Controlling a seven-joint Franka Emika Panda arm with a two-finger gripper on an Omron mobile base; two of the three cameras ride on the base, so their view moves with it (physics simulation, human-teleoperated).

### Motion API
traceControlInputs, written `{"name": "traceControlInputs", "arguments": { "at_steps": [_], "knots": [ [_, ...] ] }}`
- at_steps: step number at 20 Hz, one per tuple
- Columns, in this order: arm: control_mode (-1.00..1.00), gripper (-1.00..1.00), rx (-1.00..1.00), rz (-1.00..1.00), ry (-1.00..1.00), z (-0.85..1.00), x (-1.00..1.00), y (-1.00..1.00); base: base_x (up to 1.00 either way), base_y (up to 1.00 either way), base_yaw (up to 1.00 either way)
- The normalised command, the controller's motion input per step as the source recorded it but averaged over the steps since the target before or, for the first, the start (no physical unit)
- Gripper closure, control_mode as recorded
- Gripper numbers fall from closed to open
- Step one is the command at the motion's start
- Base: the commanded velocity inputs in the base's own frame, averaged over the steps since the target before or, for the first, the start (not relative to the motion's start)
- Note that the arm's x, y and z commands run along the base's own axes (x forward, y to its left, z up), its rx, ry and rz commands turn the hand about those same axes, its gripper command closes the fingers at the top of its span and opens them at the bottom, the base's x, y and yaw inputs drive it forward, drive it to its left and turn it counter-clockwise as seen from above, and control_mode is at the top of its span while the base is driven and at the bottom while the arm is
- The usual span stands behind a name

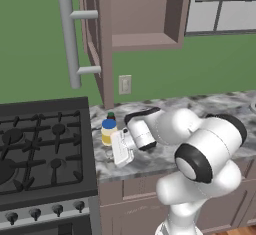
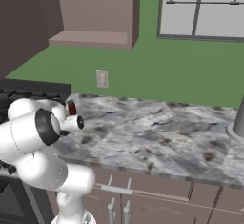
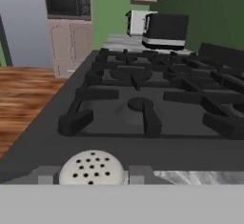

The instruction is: Collect the paprika, mayonnaise, and shaker from the cabinet and place them next to the stove.

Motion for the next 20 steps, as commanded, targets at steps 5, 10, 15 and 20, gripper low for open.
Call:
{"name": "traceControlInputs", "arguments": {
  "at_steps": [5, 10, 15, 20],
  "knots": [
    [-1.00, 1.00, 0.00, 0.00, -0.05, -0.22, 0.08, 0.00, 0.00, 0.00, 0.00],
    [-1.00, -1.00, 0.00, 0.00, -0.05, -0.20, 0.05, -0.01, 0.00, 0.00, 0.00],
    [-1.00, -1.00, 0.02, 0.00, -0.09, -0.10, -0.07, -0.18, 0.00, 0.00, 0.00],
    [-1.00, -1.00, 0.03, 0.00, -0.10, 0.00, -0.10, -0.19, 0.00, 0.00, 0.00]
  ]
}}
